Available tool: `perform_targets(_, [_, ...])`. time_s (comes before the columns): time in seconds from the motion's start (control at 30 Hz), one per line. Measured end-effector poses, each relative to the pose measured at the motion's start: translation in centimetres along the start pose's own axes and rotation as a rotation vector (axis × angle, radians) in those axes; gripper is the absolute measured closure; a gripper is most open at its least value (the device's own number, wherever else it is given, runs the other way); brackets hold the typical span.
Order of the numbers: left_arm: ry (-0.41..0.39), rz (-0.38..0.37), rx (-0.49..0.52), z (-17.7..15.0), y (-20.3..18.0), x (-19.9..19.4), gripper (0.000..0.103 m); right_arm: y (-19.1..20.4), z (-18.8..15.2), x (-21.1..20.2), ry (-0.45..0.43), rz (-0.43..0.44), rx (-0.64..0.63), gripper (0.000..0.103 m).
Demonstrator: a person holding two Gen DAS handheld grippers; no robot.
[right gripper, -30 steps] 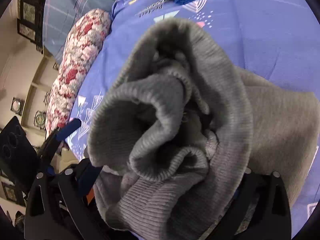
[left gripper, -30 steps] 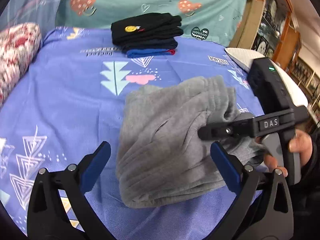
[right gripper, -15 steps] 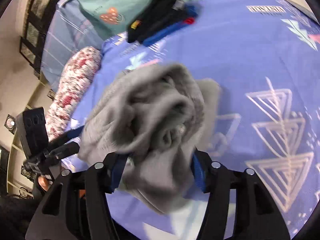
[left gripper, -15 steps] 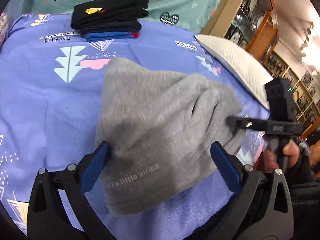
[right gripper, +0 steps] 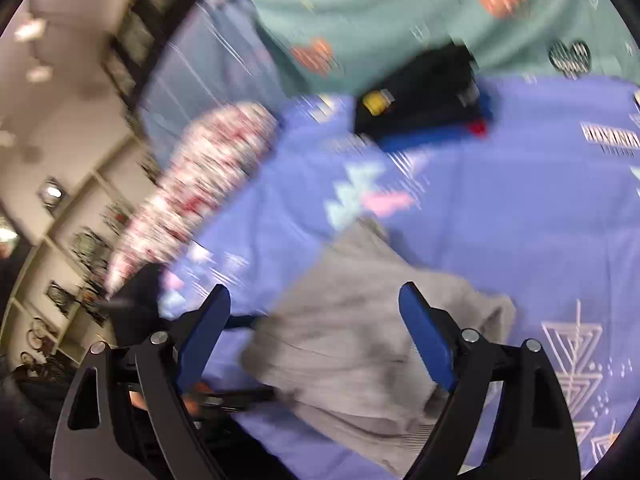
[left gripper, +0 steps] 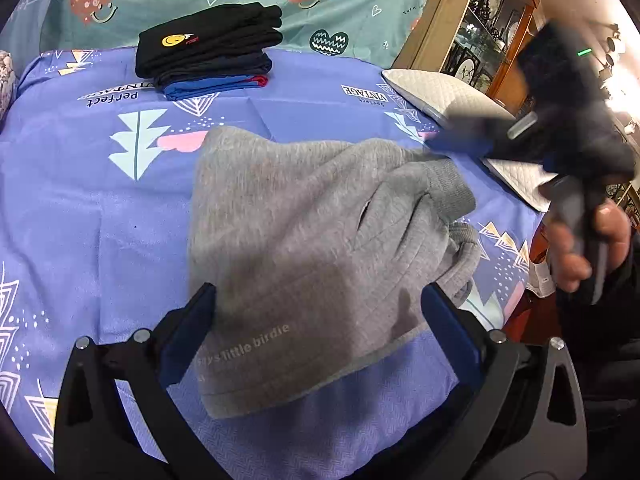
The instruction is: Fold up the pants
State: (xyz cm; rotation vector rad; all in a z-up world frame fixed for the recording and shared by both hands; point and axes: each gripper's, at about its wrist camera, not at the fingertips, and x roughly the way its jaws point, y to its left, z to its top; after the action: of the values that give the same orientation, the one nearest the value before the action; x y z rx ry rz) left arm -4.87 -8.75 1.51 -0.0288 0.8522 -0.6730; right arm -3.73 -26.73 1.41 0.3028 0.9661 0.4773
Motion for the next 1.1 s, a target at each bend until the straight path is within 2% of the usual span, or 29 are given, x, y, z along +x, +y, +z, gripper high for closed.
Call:
perform_targets(0.03, [0.009, -0.006, 0.003, -0.1, 0.0, 0.1, 0.002, -0.8, -0.3, 1.4, 0.079, -0.028, 0.029, 0.021])
perform_targets(0.07, [0.022, -0.014, 0.012, -0.3, 0.0, 0.3, 0.002, -1.8, -1.5, 2.2, 0.149, -0.048, 0.037, 0.030])
perform_targets(0.13, [0.042, -0.032, 0.045, -0.7, -0.4, 0.6, 0.002, -3.0, -4.3, 2.1, 0.196, -0.073, 0.039, 0.029])
perform_targets(0.2, [0.076, -0.021, 0.093, -1.0, -1.2, 1.3, 0.002, -4.0, -5.4, 1.5, 0.221, -0.039, 0.112, 0.021])
perform_targets(0.23, [0.086, -0.010, 0.108, -1.0, -1.5, 1.5, 0.002, -4.7, -6.0, 1.3, 0.229, -0.012, 0.154, 0.021])
perform_targets(0.3, [0.079, -0.004, 0.133, -0.7, -2.1, 1.0, 0.002, -3.8, -5.9, -0.5, 0.176, -0.058, 0.117, 0.022])
perform_targets(0.37, [0.040, -0.039, 0.126, 0.1, -2.2, -0.7, 0.002, -0.5, -4.8, -3.9, 0.043, -0.133, -0.010, 0.022])
perform_targets(0.4, [0.016, -0.066, 0.129, 0.4, -2.3, -1.5, 0.002, 0.6, -4.3, -5.1, 0.003, -0.117, -0.043, 0.021])
perform_targets(0.47, [-0.015, -0.097, 0.159, 0.7, -3.1, -2.2, 0.002, 3.6, -2.1, -6.4, -0.060, -0.004, -0.115, 0.019])
perform_targets(0.53, [0.020, -0.110, 0.175, 0.5, -3.8, -1.0, 0.002, 5.2, -0.1, -5.8, -0.069, 0.071, -0.148, 0.017])
perform_targets(0.63, [0.141, -0.115, 0.110, -1.0, -3.1, 3.0, 0.002, 6.1, 2.7, -0.9, 0.032, 0.253, -0.081, 0.017])
perform_targets(0.67, [0.132, -0.095, 0.120, -1.7, -3.3, 3.4, 0.002, 5.4, 3.0, 1.1, 0.079, 0.275, -0.038, 0.017])
perform_targets(0.7, [0.107, -0.075, 0.152, -2.4, -3.8, 3.1, 0.002, 4.5, 3.1, 4.5, 0.154, 0.246, 0.011, 0.017])
perform_targets(0.73, [0.107, -0.062, 0.185, -2.9, -4.5, 3.0, 0.002, 3.0, 3.0, 7.9, 0.213, 0.167, 0.050, 0.018])
perform_targets(0.77, [0.111, -0.068, 0.199, -3.2, -4.7, 2.9, 0.002, 1.8, 3.1, 10.5, 0.249, 0.122, 0.081, 0.027])
perform_targets(0.8, [0.117, -0.088, 0.201, -3.5, -4.8, 2.8, 0.002, -0.1, 2.7, 12.1, 0.253, 0.105, 0.119, 0.044])
perform_targets(0.83, [0.116, -0.096, 0.200, -3.6, -4.6, 2.8, 0.002, -1.3, 3.0, 11.9, 0.229, 0.137, 0.171, 0.048])
perform_targets(0.9, [0.107, -0.118, 0.196, -3.7, -4.3, 2.6, 0.002, -1.5, 3.6, 10.2, 0.203, 0.196, 0.228, 0.047])
perform_targets(1.03, [0.111, -0.106, 0.210, -3.6, -4.5, 3.1, 0.002, 3.4, 5.4, 6.8, 0.116, 0.300, 0.095, 0.043])
perform_targets(1.1, [0.111, -0.101, 0.213, -3.6, -4.6, 3.2, 0.002, 5.0, 5.5, 7.4, 0.123, 0.284, 0.026, 0.036])
